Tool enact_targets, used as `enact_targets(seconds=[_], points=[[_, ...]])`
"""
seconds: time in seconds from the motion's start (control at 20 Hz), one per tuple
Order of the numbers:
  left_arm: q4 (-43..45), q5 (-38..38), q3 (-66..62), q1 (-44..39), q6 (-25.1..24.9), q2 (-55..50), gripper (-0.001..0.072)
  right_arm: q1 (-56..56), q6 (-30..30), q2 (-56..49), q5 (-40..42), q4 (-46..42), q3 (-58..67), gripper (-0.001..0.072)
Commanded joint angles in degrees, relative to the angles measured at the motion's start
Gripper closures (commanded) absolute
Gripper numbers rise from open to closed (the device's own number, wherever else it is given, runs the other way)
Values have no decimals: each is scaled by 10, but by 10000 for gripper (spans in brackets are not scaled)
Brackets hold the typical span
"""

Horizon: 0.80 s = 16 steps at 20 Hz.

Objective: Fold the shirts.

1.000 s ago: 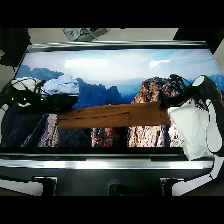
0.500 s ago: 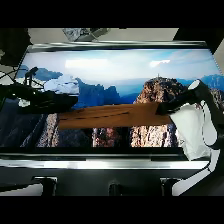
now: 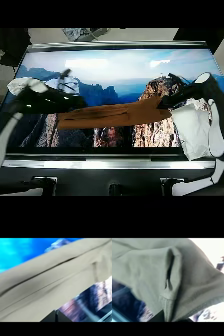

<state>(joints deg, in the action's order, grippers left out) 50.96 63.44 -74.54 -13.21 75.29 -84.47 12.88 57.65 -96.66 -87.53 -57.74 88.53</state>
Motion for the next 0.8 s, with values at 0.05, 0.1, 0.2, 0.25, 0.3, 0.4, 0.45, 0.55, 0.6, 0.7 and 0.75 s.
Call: enact_targets(seconds=[0.05, 0.1, 0.2, 0.25, 0.3, 0.4, 0.45, 0.55, 0.6, 0.7, 0.75], points=[[-144, -125, 4, -133, 18, -105, 681, -19, 17, 107, -80, 10, 0, 674], [-186, -133, -3, -153, 13, -130, 681, -26, 22, 129, -96, 8, 0, 674], [-251, -141, -16, -187, -5, -175, 682, -31, 39, 174, -119, -2, 0, 674], [-277, -145, -16, -200, -5, -191, 682, -31, 53, 197, -125, -2, 0, 674], [-299, -147, -16, -212, -6, -206, 682, -31, 63, 216, -129, -4, 0, 674], [-347, -173, -16, -235, -6, -225, 682, -31, 78, 251, -150, -4, 0, 674], [-383, -200, -16, -250, -18, -230, 682, -31, 80, 268, -165, -5, 0, 674], [-459, -241, -16, -282, -36, -238, 682, -31, 85, 297, -167, -23, 0, 674], [-495, -248, -18, -297, -50, -244, 682, -31, 89, 304, -160, -34, 0, 674], [-529, -236, -32, -312, -97, -257, 682, -31, 92, 305, -149, -41, 0, 674], [-529, -231, -33, -307, -126, -255, 684, -31, 96, 299, -137, -40, 0, 674]])
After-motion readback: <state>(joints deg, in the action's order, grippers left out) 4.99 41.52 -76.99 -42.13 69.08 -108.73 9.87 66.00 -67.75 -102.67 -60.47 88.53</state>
